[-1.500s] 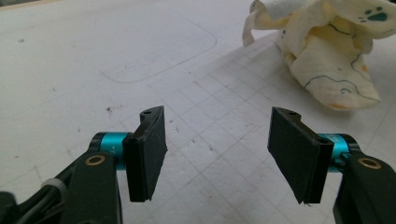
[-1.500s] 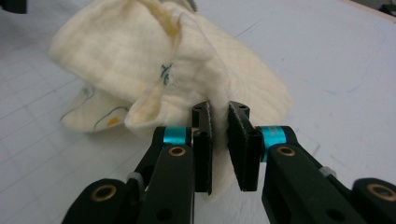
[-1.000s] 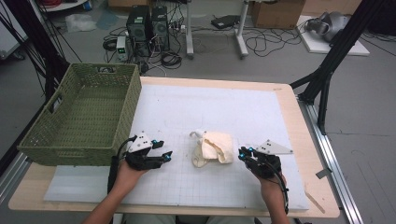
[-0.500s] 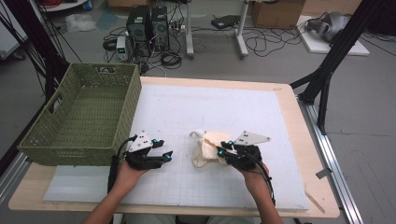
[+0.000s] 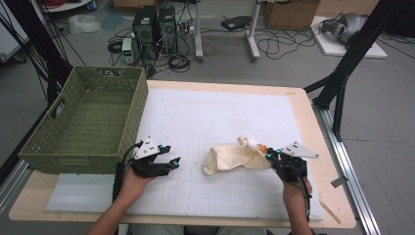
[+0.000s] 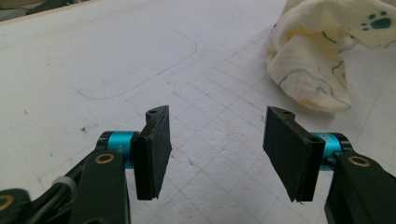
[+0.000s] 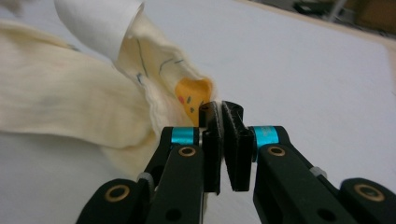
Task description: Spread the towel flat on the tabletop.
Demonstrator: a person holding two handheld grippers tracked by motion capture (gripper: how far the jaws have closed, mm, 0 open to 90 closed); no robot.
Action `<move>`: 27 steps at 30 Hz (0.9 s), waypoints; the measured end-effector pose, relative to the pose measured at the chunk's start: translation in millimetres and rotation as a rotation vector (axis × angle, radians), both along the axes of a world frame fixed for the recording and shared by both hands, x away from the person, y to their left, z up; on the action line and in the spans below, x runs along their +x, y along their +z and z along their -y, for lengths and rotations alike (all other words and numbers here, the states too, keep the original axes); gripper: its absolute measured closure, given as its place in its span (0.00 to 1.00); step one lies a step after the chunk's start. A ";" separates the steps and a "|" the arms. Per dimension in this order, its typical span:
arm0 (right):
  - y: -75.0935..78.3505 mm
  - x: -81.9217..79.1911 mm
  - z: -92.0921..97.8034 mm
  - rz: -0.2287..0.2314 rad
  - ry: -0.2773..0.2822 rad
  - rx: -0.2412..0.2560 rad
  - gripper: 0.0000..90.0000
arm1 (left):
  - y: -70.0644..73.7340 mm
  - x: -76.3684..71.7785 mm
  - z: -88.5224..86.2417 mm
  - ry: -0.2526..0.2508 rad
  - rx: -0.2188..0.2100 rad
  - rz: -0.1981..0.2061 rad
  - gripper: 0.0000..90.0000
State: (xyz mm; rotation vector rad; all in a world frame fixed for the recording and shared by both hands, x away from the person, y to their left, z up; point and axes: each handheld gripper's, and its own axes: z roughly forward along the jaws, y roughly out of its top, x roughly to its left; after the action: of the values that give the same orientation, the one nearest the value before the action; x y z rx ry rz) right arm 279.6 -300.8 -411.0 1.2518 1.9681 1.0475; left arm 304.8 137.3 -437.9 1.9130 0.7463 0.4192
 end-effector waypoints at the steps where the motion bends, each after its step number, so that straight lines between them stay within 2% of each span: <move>1: -3.0 0.5 6.5 -0.014 -0.023 0.010 0.96 | -0.3 -0.2 0.7 0.001 0.010 0.004 0.46; 2: -7.7 1.4 14.3 -0.040 -0.045 0.029 0.95 | -0.3 -0.3 2.0 0.000 0.015 0.010 0.46; 3: -13.4 2.0 22.0 -0.065 -0.051 0.068 0.94 | -0.2 -0.3 2.8 -0.004 0.014 0.011 0.46; 4: -15.9 1.6 24.6 -0.066 -0.051 0.073 0.90 | 0.6 -0.7 4.6 -0.009 0.013 0.012 0.46; 5: -17.9 -0.3 26.7 -0.056 -0.065 0.061 0.85 | 1.3 -0.8 6.1 -0.015 0.010 0.014 0.45; 7: -17.6 -2.9 30.1 -0.036 -0.080 0.069 0.80 | 4.1 -0.7 11.5 -0.040 0.002 0.026 0.45; 9: -13.3 -7.0 33.5 -0.015 -0.091 0.062 0.76 | 6.3 1.0 18.2 -0.082 0.019 0.030 0.46; 11: -8.9 -12.6 35.8 0.023 -0.081 0.071 0.74 | 8.9 4.0 26.6 -0.118 0.033 0.045 0.47; 13: -5.8 -21.2 35.3 0.062 -0.055 0.064 0.71 | 12.9 7.4 35.4 -0.148 0.016 0.048 0.47; 16: -6.6 -25.4 33.4 0.058 -0.042 0.037 0.68 | 20.0 10.5 54.4 -0.233 0.017 0.052 0.45; 19: -8.5 -25.6 35.0 0.058 -0.048 0.048 0.65 | 23.4 10.1 76.5 -0.332 0.076 0.066 0.45; 20: -9.8 -25.5 35.4 0.051 -0.052 0.058 0.65 | 23.9 9.9 81.4 -0.350 0.084 0.067 0.44; 22: -12.3 -24.9 35.5 0.043 -0.052 0.047 0.65 | 25.8 10.3 92.9 -0.391 0.093 0.059 0.44; 25: -13.9 -25.0 36.0 0.033 -0.054 0.048 0.64 | 29.6 11.8 107.6 -0.419 0.098 0.057 0.42; 27: -13.7 -25.8 35.8 0.028 -0.059 0.062 0.63 | 29.2 13.9 117.5 -0.401 0.110 0.064 0.40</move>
State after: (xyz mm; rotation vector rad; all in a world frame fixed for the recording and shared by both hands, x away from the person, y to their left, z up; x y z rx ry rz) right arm 253.8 -336.6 -424.7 1.3132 1.8796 1.0978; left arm 318.7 19.8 -408.8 2.0813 0.2887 0.2727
